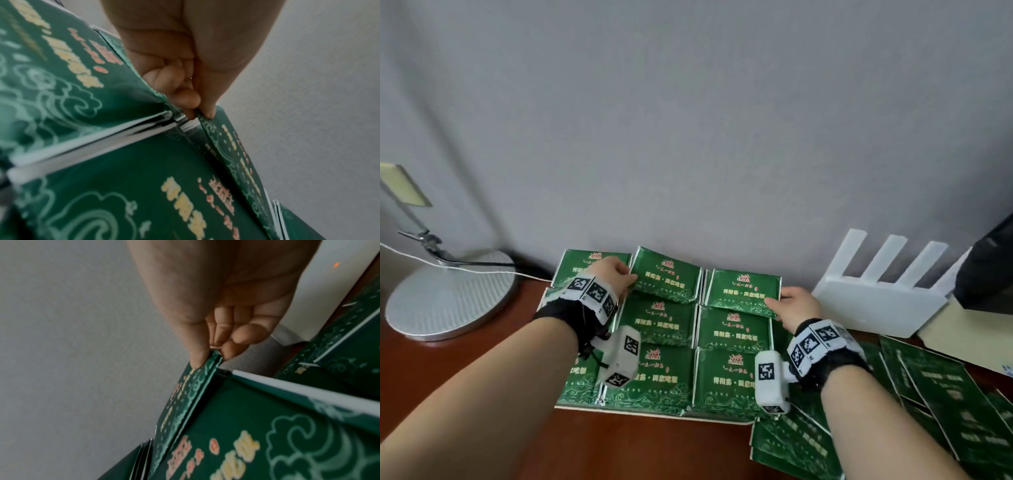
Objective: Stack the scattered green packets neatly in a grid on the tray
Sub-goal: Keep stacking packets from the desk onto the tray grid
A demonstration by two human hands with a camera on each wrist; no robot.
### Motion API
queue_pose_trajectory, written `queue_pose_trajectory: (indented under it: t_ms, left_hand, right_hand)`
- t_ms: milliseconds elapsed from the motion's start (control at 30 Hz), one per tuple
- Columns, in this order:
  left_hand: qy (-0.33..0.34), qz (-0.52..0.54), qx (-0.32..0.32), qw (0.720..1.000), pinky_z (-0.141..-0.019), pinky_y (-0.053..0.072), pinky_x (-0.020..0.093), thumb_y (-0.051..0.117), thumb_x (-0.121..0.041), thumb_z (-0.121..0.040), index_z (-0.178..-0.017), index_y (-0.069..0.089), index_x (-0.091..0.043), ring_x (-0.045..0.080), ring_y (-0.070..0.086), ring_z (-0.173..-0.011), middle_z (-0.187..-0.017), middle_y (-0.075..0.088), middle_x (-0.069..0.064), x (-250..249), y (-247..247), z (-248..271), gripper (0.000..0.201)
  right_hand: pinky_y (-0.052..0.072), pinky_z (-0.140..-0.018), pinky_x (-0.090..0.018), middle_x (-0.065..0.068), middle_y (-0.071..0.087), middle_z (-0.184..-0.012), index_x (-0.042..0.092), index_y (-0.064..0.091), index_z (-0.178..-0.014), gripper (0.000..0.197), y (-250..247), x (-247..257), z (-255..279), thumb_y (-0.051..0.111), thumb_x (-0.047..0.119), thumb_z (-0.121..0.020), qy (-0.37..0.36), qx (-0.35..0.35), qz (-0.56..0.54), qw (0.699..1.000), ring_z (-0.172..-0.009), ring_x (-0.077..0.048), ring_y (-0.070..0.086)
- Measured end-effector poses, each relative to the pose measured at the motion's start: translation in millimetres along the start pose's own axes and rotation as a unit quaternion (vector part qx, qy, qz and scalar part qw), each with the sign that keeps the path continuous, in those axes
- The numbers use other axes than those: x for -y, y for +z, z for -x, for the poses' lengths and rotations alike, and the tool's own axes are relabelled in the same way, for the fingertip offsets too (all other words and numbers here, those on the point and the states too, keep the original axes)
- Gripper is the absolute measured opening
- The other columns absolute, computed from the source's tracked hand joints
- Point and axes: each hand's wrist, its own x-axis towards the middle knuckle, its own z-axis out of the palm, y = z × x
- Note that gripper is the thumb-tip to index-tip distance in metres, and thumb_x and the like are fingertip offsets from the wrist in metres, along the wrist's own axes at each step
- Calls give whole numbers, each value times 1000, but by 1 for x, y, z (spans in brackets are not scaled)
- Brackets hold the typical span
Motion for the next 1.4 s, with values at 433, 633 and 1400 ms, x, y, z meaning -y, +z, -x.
queue_pose_trajectory:
  t_ms: [433,633,1400]
  left_hand:
    - [-88,48,39,994,-52,53,18,56,-12,-90,-107,58,-2,6,63,-56,-77,63,4,-7,2,-4,19]
    - [-85,55,32,994,-56,52,23,51,0,-90,-115,55,9,17,59,-62,-74,58,9,-10,6,-9,27]
    - [166,-194,4,967,-99,44,36,59,-22,-87,-132,43,-21,24,48,-120,-141,38,6,-38,34,84,48]
  right_hand:
    - [52,-87,-38,-8,65,-113,6,57,-119,32,6,-4,-10,57,19,-90,-12,-9,14,1000,-77,-17,62]
    - [51,-88,-40,-9,67,-110,7,61,-114,29,7,-5,-13,58,20,-89,-11,-8,24,1000,-91,-24,65]
    - [29,-109,-31,-3,28,-150,23,36,-141,58,-82,-103,87,54,42,-89,20,119,302,946,-135,-22,34]
